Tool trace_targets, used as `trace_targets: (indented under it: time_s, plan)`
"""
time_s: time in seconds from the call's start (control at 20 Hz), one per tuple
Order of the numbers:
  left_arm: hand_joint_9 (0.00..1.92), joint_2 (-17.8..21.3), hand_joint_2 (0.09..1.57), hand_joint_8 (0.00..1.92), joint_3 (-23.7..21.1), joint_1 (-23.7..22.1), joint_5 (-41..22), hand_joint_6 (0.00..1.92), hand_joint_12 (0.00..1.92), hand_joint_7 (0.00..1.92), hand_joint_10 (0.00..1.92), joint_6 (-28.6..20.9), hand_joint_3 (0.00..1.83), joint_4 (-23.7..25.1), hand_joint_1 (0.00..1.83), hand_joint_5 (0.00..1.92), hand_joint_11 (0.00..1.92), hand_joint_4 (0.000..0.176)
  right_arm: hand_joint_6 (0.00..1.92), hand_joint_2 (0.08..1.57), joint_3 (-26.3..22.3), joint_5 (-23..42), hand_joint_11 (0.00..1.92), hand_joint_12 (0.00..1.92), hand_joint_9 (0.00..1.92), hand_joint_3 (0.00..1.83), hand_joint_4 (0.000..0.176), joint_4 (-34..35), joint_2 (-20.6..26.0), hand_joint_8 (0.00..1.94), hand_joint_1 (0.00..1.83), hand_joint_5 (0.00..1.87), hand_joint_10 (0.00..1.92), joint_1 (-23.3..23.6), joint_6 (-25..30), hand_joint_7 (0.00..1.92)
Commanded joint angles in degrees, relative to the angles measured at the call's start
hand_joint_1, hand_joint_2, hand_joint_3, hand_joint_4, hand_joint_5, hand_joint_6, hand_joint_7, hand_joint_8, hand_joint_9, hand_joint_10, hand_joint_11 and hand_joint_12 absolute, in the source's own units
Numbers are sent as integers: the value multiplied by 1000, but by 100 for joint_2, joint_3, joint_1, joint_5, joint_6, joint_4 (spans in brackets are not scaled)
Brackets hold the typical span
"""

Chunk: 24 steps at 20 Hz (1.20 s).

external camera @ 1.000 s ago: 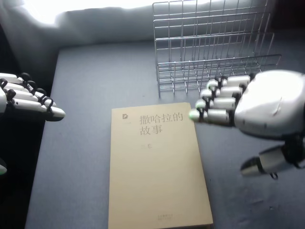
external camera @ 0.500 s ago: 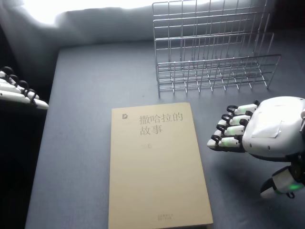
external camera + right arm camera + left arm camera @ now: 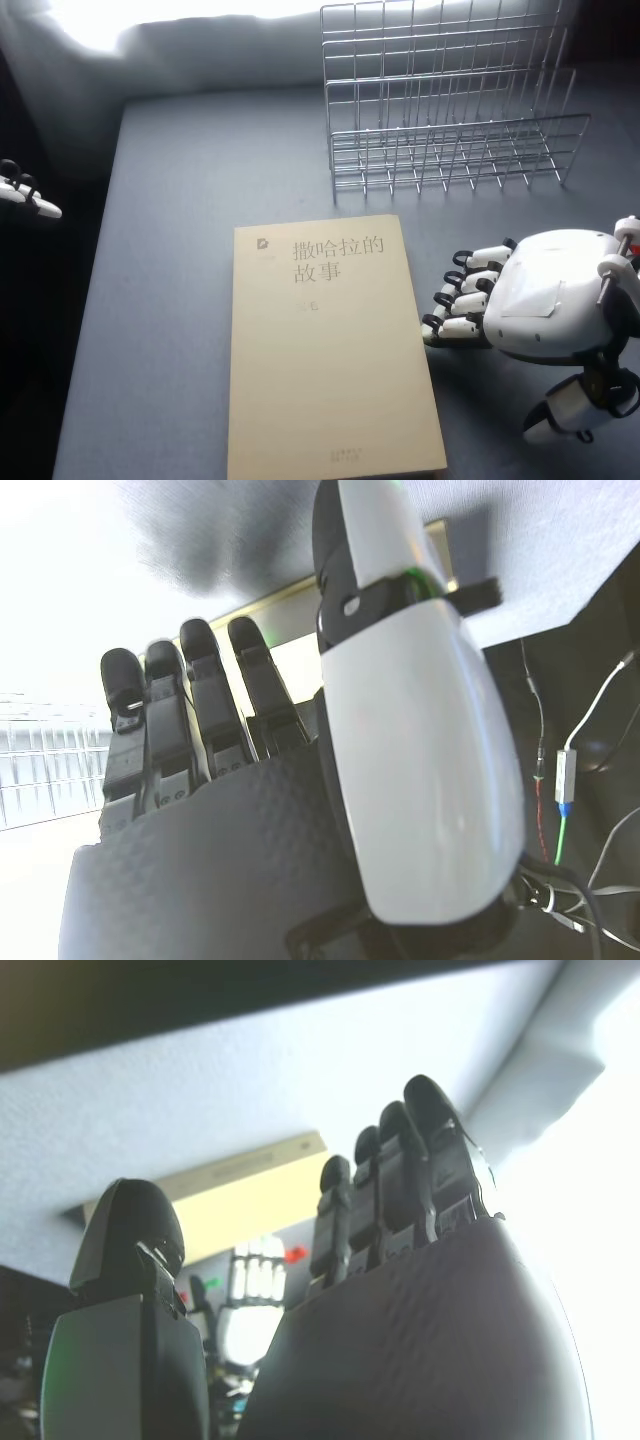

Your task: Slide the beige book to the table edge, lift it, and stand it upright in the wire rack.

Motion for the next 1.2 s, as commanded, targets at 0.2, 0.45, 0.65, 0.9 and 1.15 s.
trace_targets:
  time_s: [0.2, 0.45, 0.65, 0.9, 1.15]
  plan:
    - [179, -22, 1106, 3, 211, 50, 168, 0, 587, 160, 7, -22, 0, -299, 735, 129, 0, 53, 1, 1067, 25, 439, 0, 516, 131, 2, 0, -29, -146, 0, 641, 86, 0, 133, -4, 164]
    - [146, -39, 1107, 0, 248, 59, 168, 2, 464, 150, 0, -57, 0, -298, 741, 110, 0, 53, 0, 1046, 187, 457, 0, 469, 149, 0, 0, -29, -293, 0, 634, 98, 5, 175, 0, 178]
    - [79, -47, 1119, 2, 259, 59, 168, 6, 285, 126, 3, -92, 4, -153, 699, 89, 0, 63, 1, 1062, 226, 490, 0, 492, 148, 5, 0, -29, -378, 0, 594, 104, 3, 188, -1, 172]
    - [116, -83, 1107, 3, 308, 106, 168, 1, 426, 202, 6, -169, 0, -81, 714, 103, 0, 68, 0, 1053, 309, 488, 0, 379, 124, 0, 0, -30, -533, 3, 626, 100, 1, 173, -12, 168]
    - [112, -101, 1110, 0, 312, 135, 168, 6, 384, 161, 2, -169, 0, 51, 736, 110, 0, 62, 1, 1044, 429, 489, 0, 560, 155, 0, 0, -30, -709, 4, 626, 108, 11, 210, -14, 207]
